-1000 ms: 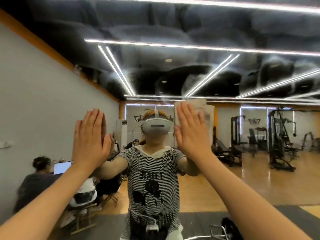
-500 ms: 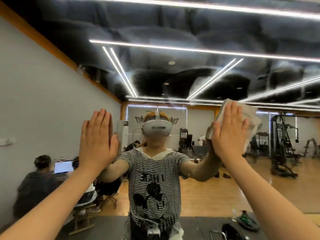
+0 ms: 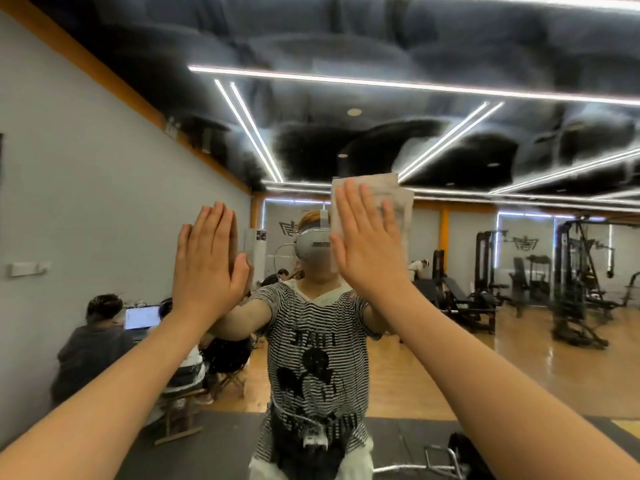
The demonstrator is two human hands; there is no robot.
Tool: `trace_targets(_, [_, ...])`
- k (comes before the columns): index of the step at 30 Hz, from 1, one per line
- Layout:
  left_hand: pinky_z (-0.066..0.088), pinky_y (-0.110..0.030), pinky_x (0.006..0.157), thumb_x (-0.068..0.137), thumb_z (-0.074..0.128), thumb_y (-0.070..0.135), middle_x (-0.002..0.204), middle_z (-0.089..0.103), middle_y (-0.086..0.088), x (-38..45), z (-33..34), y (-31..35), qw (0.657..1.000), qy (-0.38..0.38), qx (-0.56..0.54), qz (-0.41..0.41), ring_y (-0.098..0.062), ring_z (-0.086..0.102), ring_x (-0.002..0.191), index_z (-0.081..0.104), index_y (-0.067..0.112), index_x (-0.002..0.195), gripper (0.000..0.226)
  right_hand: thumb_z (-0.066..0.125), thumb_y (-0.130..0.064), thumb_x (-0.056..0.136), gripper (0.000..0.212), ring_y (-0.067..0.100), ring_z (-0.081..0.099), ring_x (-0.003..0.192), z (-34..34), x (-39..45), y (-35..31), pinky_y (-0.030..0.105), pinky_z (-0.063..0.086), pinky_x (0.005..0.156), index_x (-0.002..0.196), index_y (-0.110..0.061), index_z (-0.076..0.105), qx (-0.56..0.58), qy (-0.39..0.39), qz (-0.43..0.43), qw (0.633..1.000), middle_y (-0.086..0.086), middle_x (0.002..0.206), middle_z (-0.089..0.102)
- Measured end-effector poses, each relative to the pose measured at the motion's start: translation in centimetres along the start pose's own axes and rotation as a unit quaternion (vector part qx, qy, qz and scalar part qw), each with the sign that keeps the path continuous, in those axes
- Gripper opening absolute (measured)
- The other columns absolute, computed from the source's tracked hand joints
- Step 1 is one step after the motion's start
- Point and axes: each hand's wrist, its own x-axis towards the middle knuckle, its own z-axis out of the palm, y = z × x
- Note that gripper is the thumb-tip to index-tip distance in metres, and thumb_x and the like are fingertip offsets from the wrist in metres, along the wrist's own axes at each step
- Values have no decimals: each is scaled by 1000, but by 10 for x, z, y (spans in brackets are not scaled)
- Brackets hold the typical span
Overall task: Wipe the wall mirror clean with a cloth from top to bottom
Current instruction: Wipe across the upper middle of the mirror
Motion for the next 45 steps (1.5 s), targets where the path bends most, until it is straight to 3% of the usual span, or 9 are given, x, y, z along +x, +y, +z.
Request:
trace_targets(4, [-10, -25, 118, 90, 31, 36, 157, 26, -17, 1, -3, 0, 1000, 1, -14, 1, -28, 18, 146, 27, 0, 149, 69, 22, -41, 101, 61, 17, 2, 148, -7, -11, 34, 38, -1, 119, 153, -11, 12, -13, -14, -17, 1000, 6, 161, 8])
trace_targets(8, [-11, -24, 118, 90, 30, 36, 156, 26, -17, 0, -3, 1, 1000, 3, -19, 0, -29, 18, 146, 28, 0, 149, 69, 16, -45, 101, 63, 14, -7, 148, -17, -31, 82, 33, -8, 119, 154, -14, 2, -26, -19, 53, 998, 2, 161, -3])
trace_targets(11, [-11, -25, 118, 90, 30, 36, 156, 26, -18, 0, -3, 1, 1000, 5, -14, 3, -29, 18, 145, 28, 0, 149, 69, 16, -44, 99, 64, 14, -7, 147, -27, -43, 109, 35, -7, 119, 154, -14, 3, -19, -18, 102, 994, 4, 162, -1])
trace_targets(14, [-10, -26, 118, 90, 30, 35, 156, 27, -19, 0, -1, 1, 1000, 10, -10, 2, -30, 19, 145, 29, -1, 148, 68, 16, -42, 98, 64, 16, -5, 148, -27, -45, 105, 39, -5, 119, 155, -12, 6, -12, -3, 138, 990, 8, 163, 4])
trace_targets(19, [-7, -29, 118, 89, 32, 33, 154, 29, -20, 0, 2, 2, 999, 31, -9, 9, -30, 19, 144, 28, -1, 147, 67, 5, -44, 95, 68, 19, -7, 149, -16, -29, 61, 37, -13, 116, 155, -13, 0, 30, 37, 240, 970, 6, 163, -2])
trace_targets(23, [0, -36, 119, 89, 31, 33, 155, 28, -20, 1, 3, 3, 999, 33, -4, 5, -29, 19, 144, 27, -1, 148, 69, 4, -42, 96, 65, 18, -15, 146, -7, -9, 16, 46, -8, 119, 154, -15, -5, 24, 16, 200, 979, 6, 162, -9])
trace_targets(27, [-6, -30, 118, 89, 32, 33, 156, 27, -18, 0, 3, 1, 1000, 21, 2, 6, -28, 18, 145, 26, 0, 149, 68, 7, -39, 98, 60, 23, -4, 149, 4, 7, -30, 44, -10, 118, 151, -15, -6, 22, 16, 133, 991, 8, 162, -1])
trace_targets(38, [-10, -24, 119, 92, 32, 37, 159, 20, -10, -1, 5, -1, 1000, 28, -12, -1, -19, 11, 147, 21, 6, 152, 68, 22, -37, 98, 62, 24, 9, 148, 11, 7, -31, 37, -10, 117, 153, -11, 13, 31, 71, 124, 989, 11, 161, 14])
trace_targets(45, [-9, -23, 119, 92, 32, 34, 159, 23, -13, -1, 4, 3, 999, 34, 3, -7, -21, 12, 147, 25, 3, 150, 66, 21, -38, 98, 63, 26, 13, 148, 12, 7, -30, 38, -12, 117, 153, -9, 11, 49, 80, 118, 989, 13, 161, 16])
